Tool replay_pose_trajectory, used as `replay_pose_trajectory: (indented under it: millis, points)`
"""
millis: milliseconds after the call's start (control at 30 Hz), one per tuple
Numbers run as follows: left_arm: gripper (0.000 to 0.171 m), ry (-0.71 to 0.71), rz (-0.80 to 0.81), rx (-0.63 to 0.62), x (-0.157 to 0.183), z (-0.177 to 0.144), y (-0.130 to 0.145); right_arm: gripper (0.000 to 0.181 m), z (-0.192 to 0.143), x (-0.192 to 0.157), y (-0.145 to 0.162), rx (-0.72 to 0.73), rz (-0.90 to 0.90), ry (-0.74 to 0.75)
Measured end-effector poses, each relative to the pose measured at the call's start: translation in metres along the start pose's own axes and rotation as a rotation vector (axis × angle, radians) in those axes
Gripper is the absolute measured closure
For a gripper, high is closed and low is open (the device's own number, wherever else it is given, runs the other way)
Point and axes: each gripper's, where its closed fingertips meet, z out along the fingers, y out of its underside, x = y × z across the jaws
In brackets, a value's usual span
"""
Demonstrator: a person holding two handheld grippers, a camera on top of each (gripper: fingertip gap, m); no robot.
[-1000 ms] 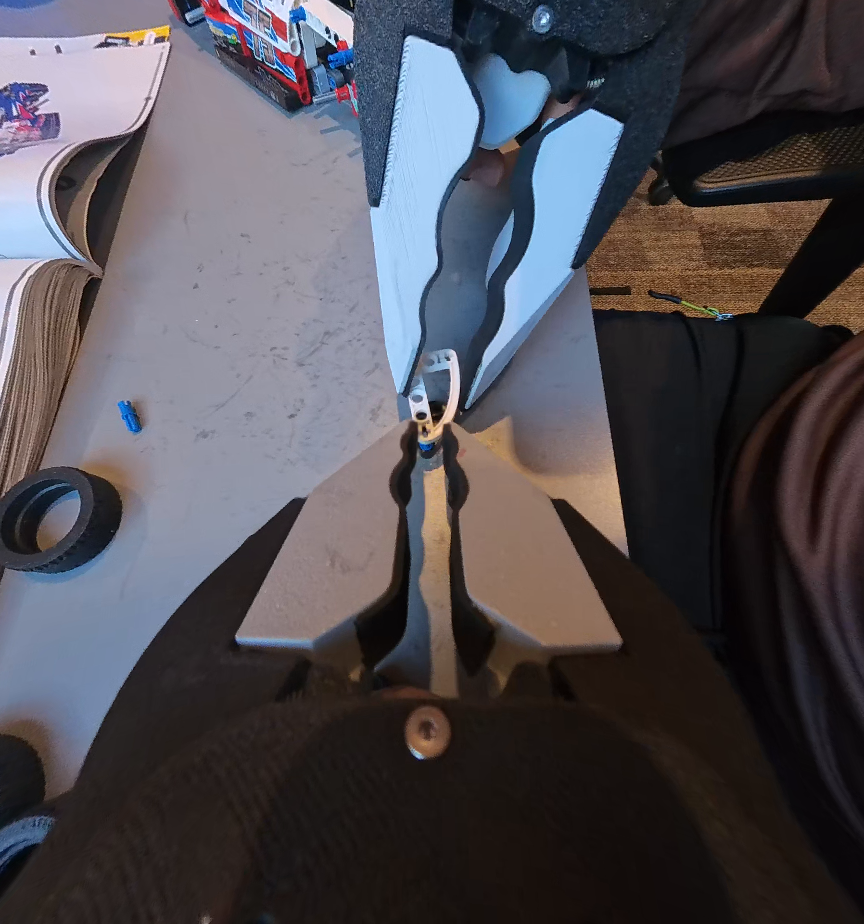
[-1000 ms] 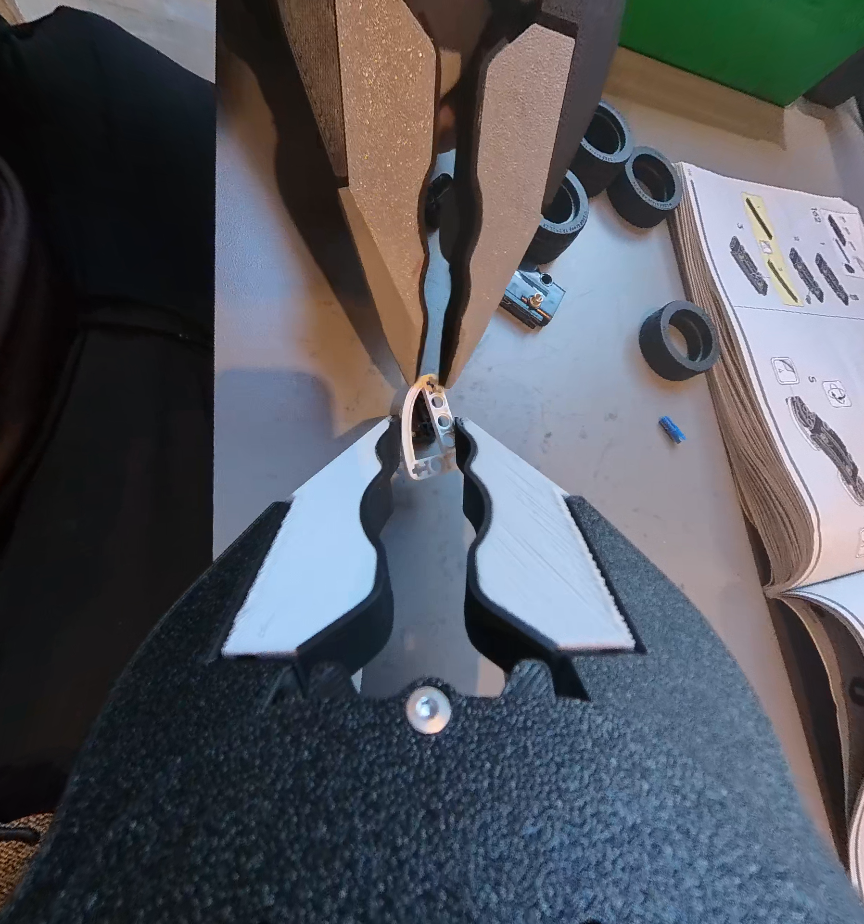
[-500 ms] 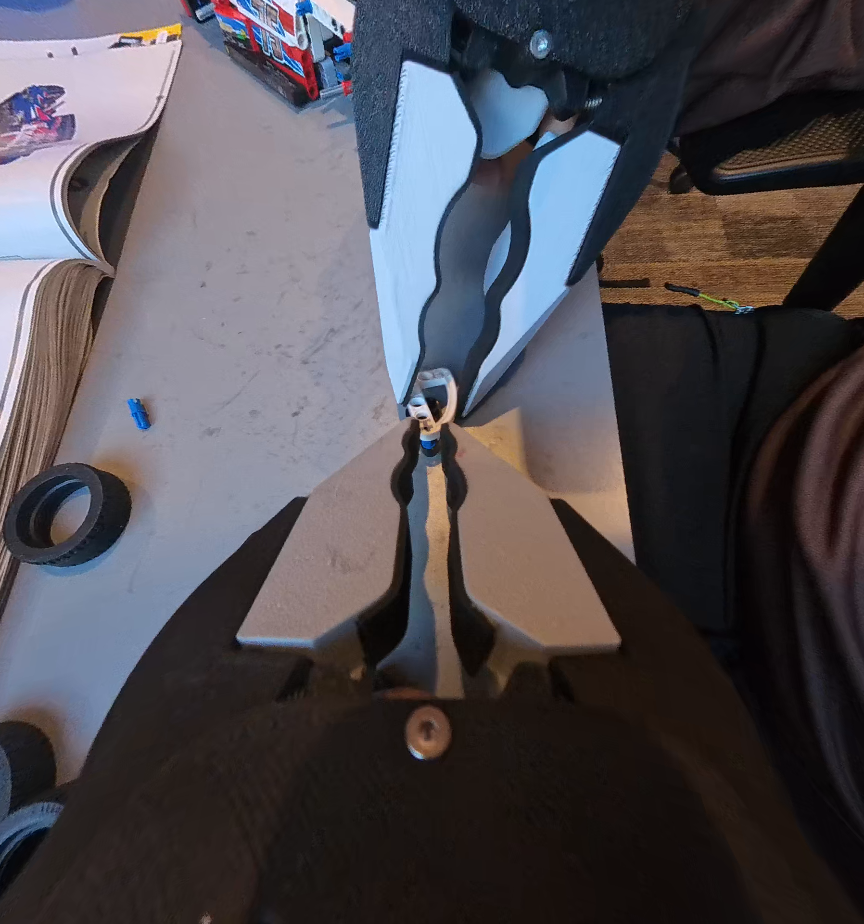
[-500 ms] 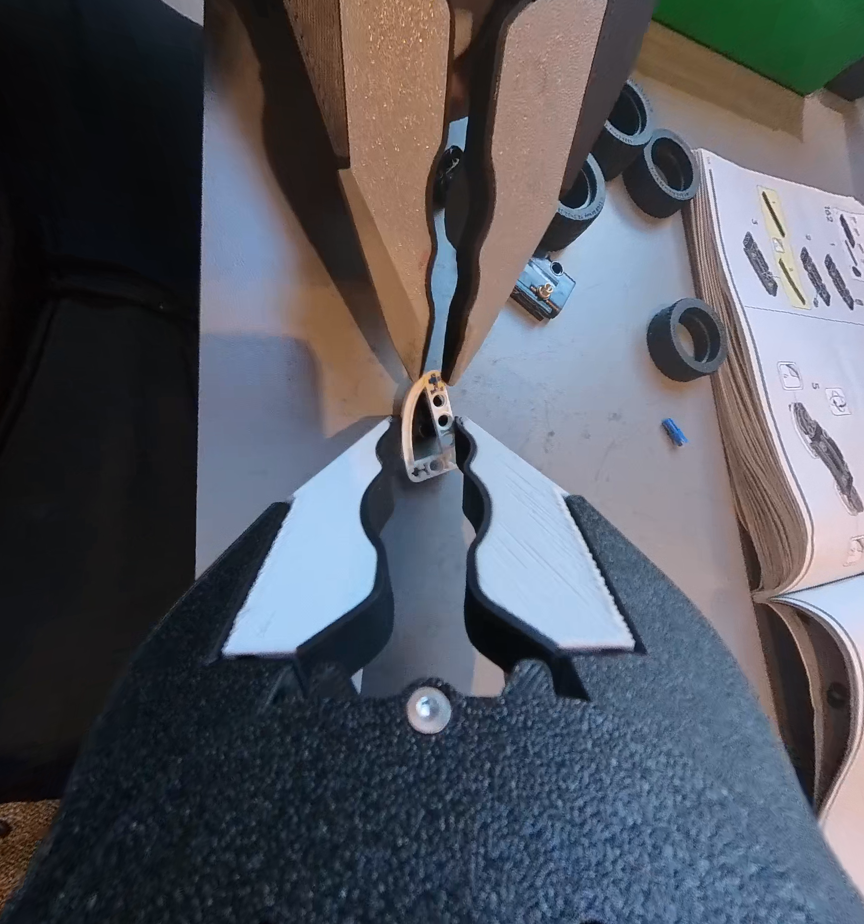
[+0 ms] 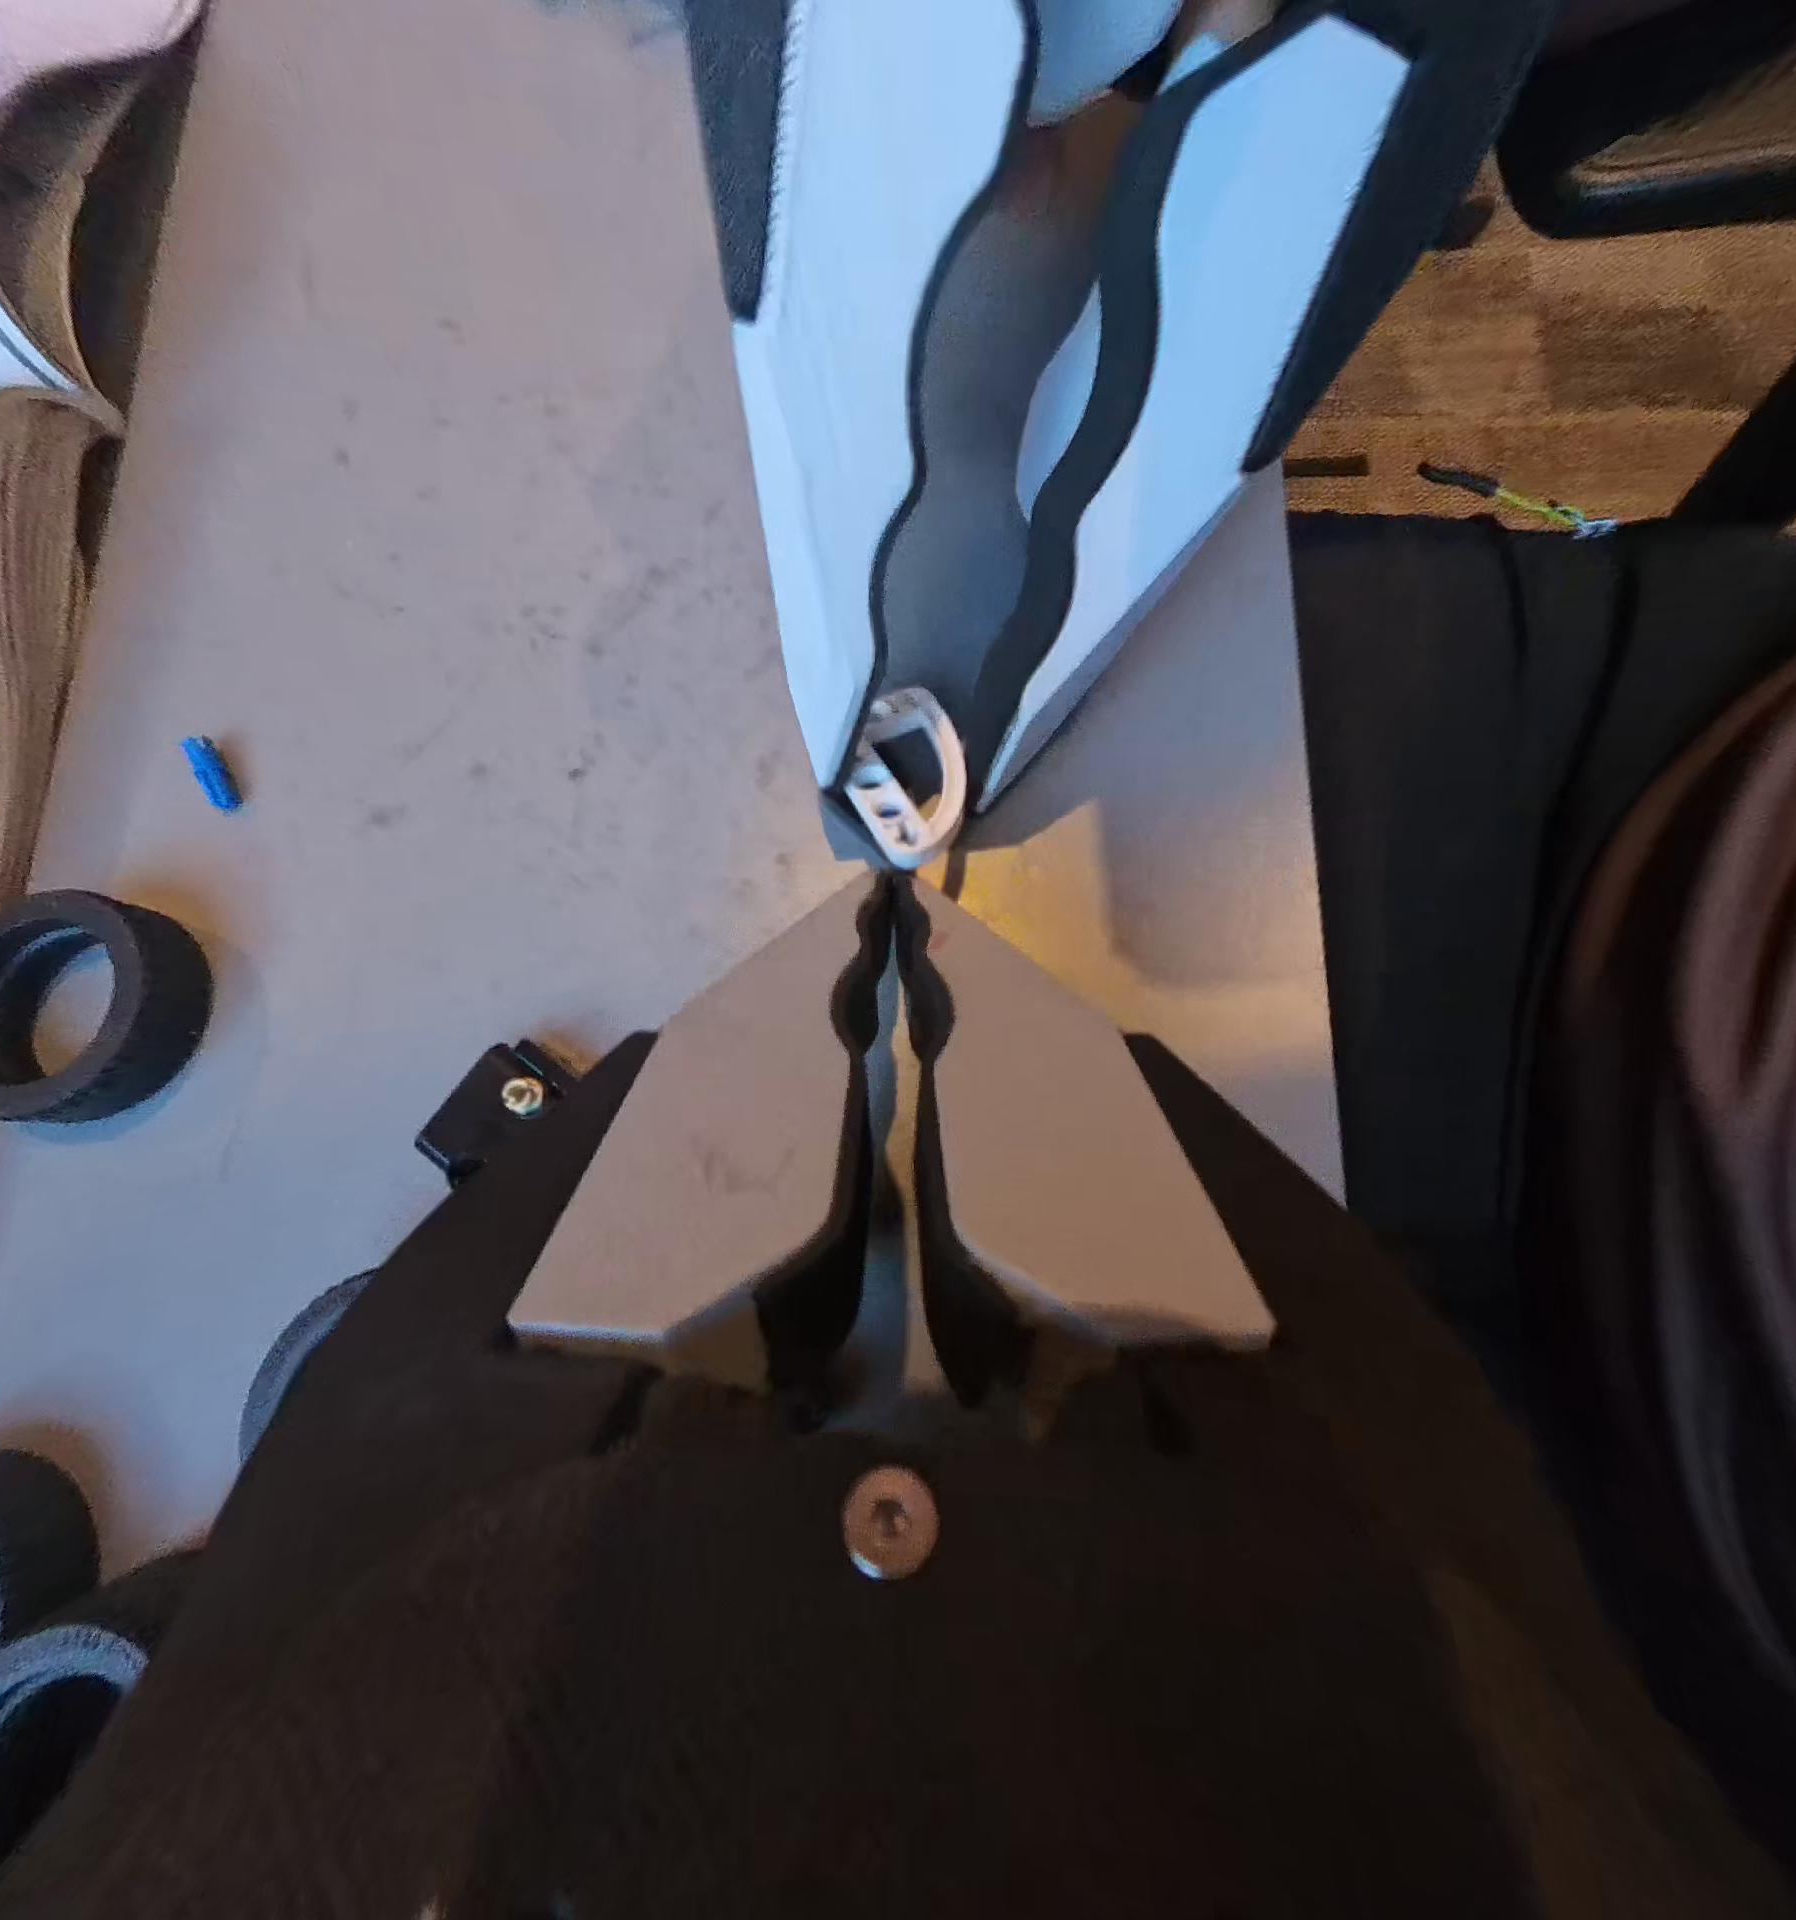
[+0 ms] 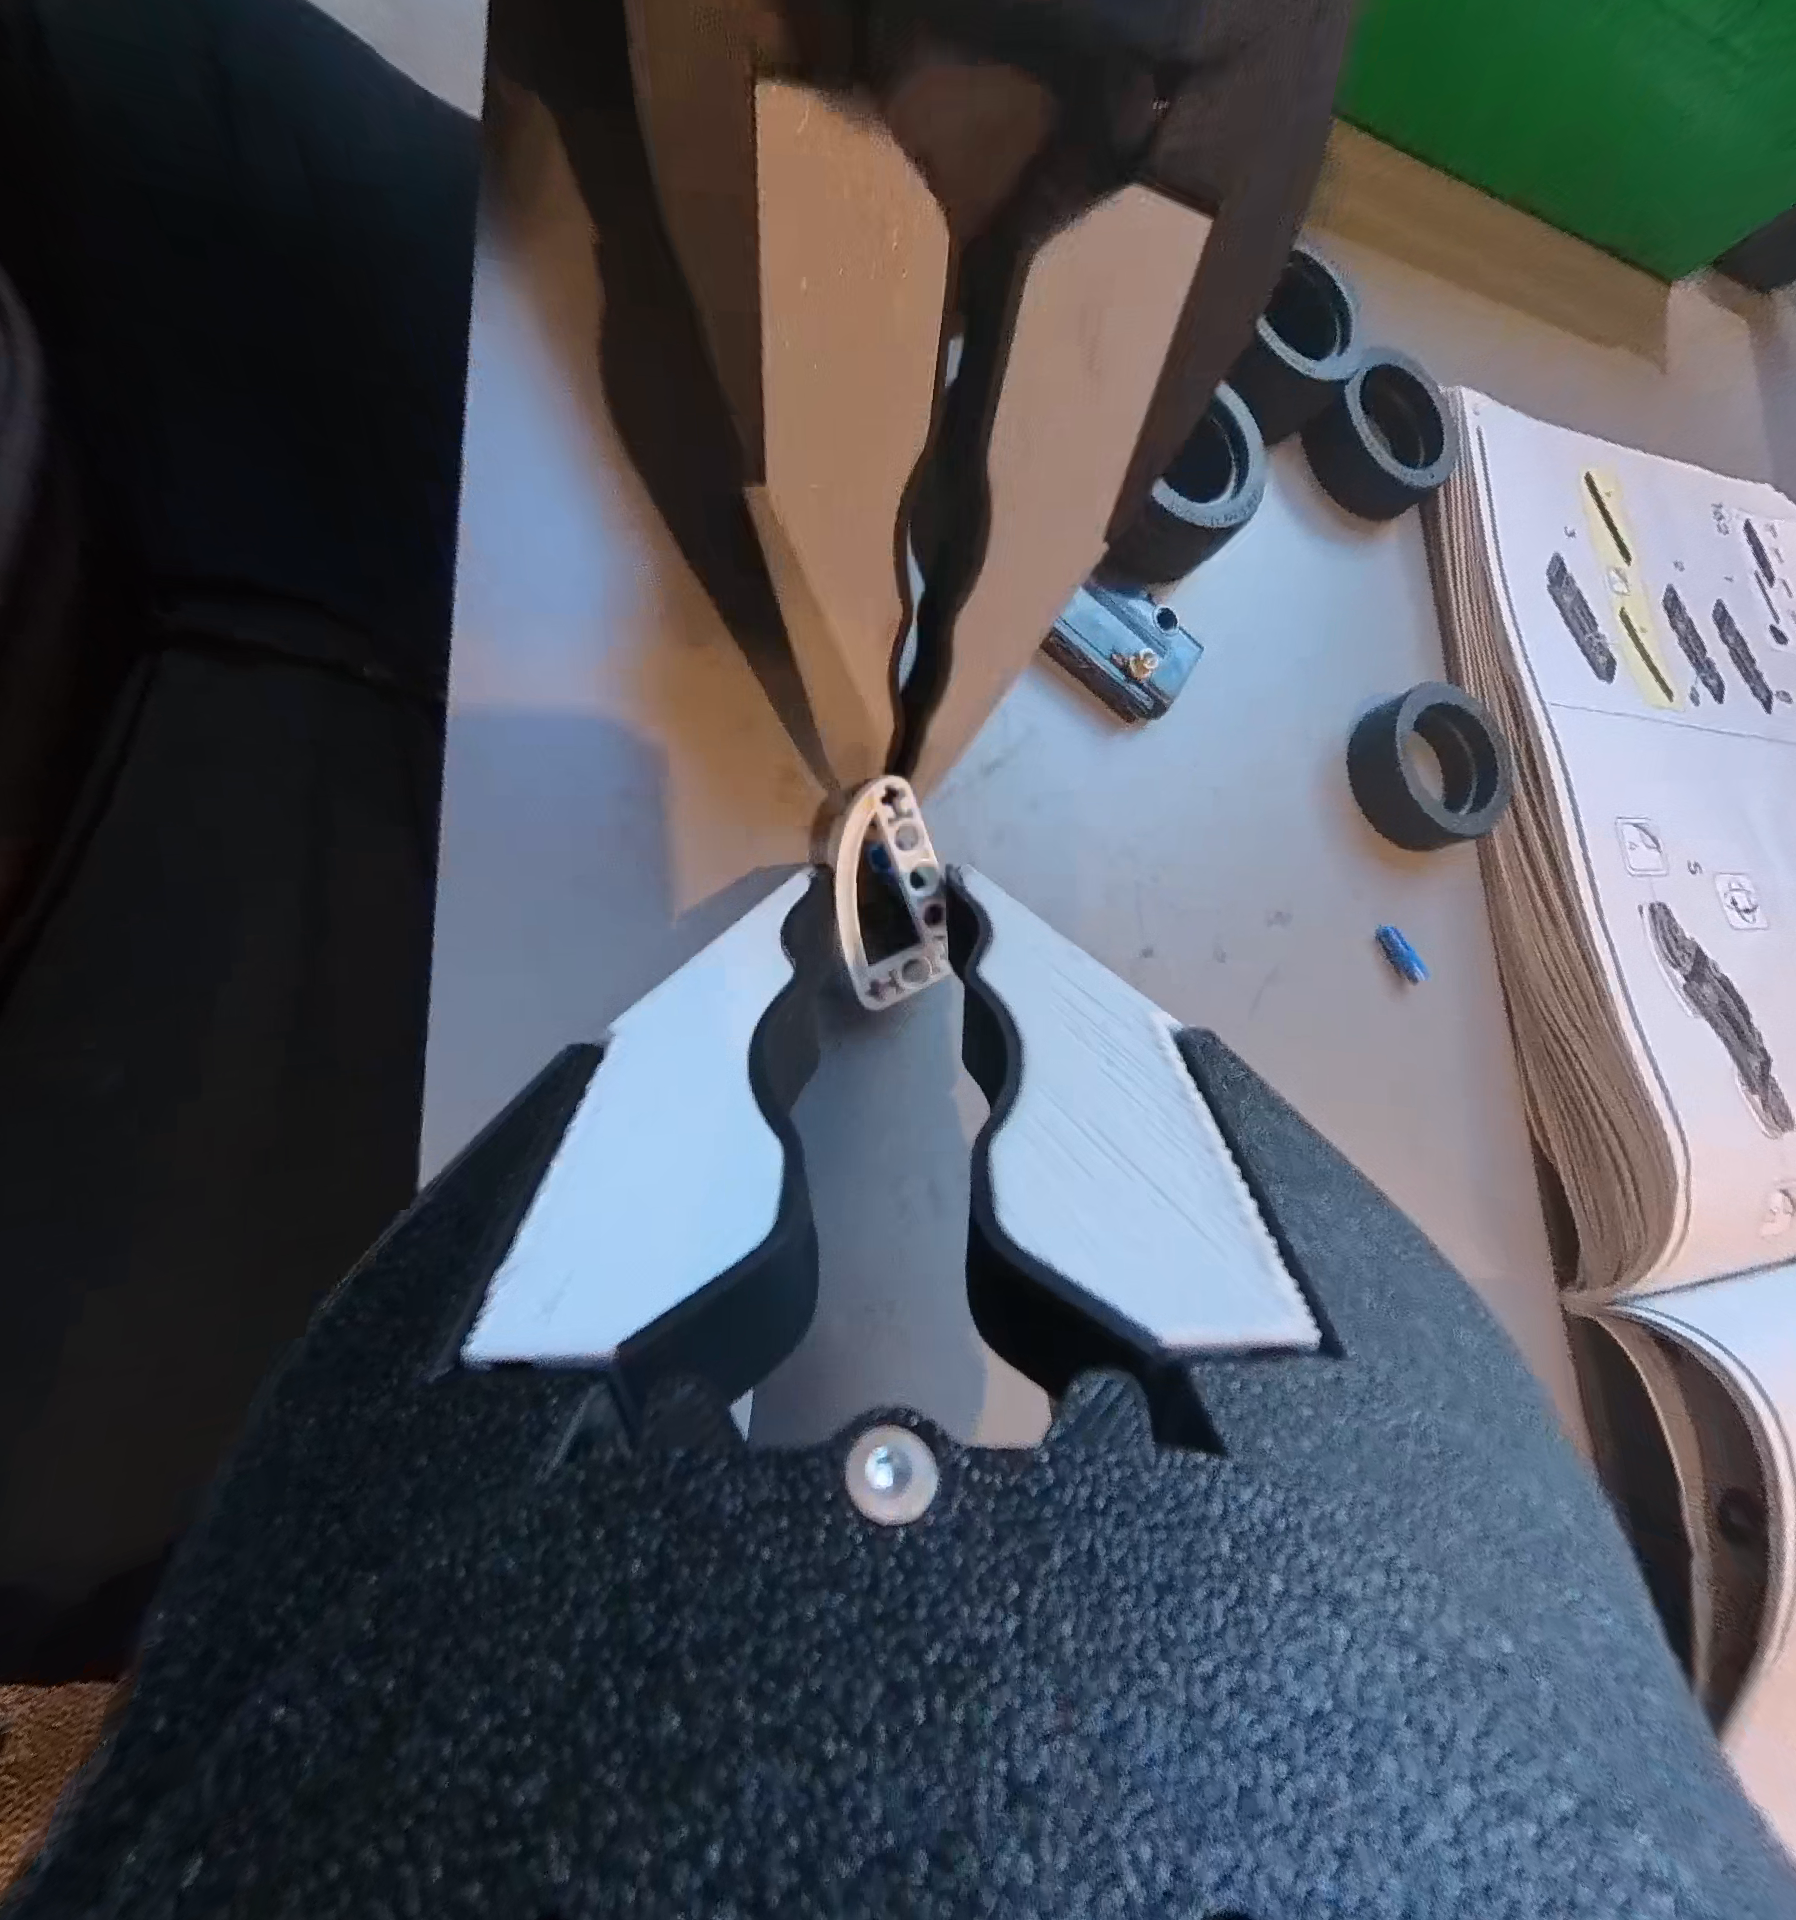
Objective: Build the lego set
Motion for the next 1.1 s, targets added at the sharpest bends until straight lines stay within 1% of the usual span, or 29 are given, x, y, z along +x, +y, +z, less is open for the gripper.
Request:
replay_pose_trajectory:
  millis: [100,233,367,433,500,600,633,733,767,833,900,933,1000,1067,1100]
  points:
    - [0.171,-0.015,0.001,0.010,-0.002,-0.002,-0.001,0.160,0.000,0.004,0.005,-0.027,-0.013,0.020]
    - [0.171,0.012,-0.029,0.003,-0.002,-0.003,0.002,0.160,-0.003,0.005,0.005,-0.005,0.015,0.020]
    - [0.171,0.003,-0.016,0.023,-0.002,-0.005,-0.001,0.160,-0.007,0.008,0.006,0.004,0.037,0.034]
    - [0.162,-0.039,0.004,0.069,-0.007,-0.010,-0.007,0.160,-0.010,0.009,0.006,0.009,0.045,0.041]
    - [0.153,-0.086,0.060,0.120,-0.009,-0.015,-0.016,0.160,-0.013,0.010,0.002,0.015,0.039,0.045]
    - [0.149,-0.166,0.197,0.130,-0.010,-0.020,-0.024,0.160,-0.015,0.007,-0.005,0.026,0.022,0.039]
    - [0.150,-0.197,0.254,0.139,-0.009,-0.023,-0.029,0.160,-0.015,0.006,-0.006,0.024,0.018,0.038]
    - [0.160,-0.275,0.434,0.156,-0.004,-0.028,-0.039,0.160,-0.015,0.004,-0.007,0.021,0.014,0.044]
    - [0.165,-0.281,0.484,0.137,-0.002,-0.026,-0.037,0.160,-0.015,0.003,-0.007,0.020,0.015,0.047]
    - [0.166,-0.288,0.537,0.088,-0.003,-0.021,-0.030,0.160,-0.015,0.004,-0.004,0.006,0.013,0.059]
    - [0.157,-0.268,0.520,0.062,-0.002,-0.017,-0.025,0.160,-0.015,0.006,0.001,-0.030,-0.007,0.085]
    - [0.156,-0.248,0.483,0.066,0.000,-0.016,-0.025,0.160,-0.016,0.007,0.002,-0.046,-0.025,0.101]
    - [0.164,-0.191,0.317,0.064,0.000,-0.015,-0.024,0.160,-0.017,0.009,0.001,-0.077,-0.056,0.129]
    - [0.158,-0.058,0.118,0.082,0.009,-0.014,-0.026,0.160,-0.017,0.012,0.000,-0.095,-0.079,0.160]
    - [0.156,-0.020,0.032,0.109,0.010,-0.017,-0.030,0.160,-0.017,0.013,-0.001,-0.098,-0.089,0.169]
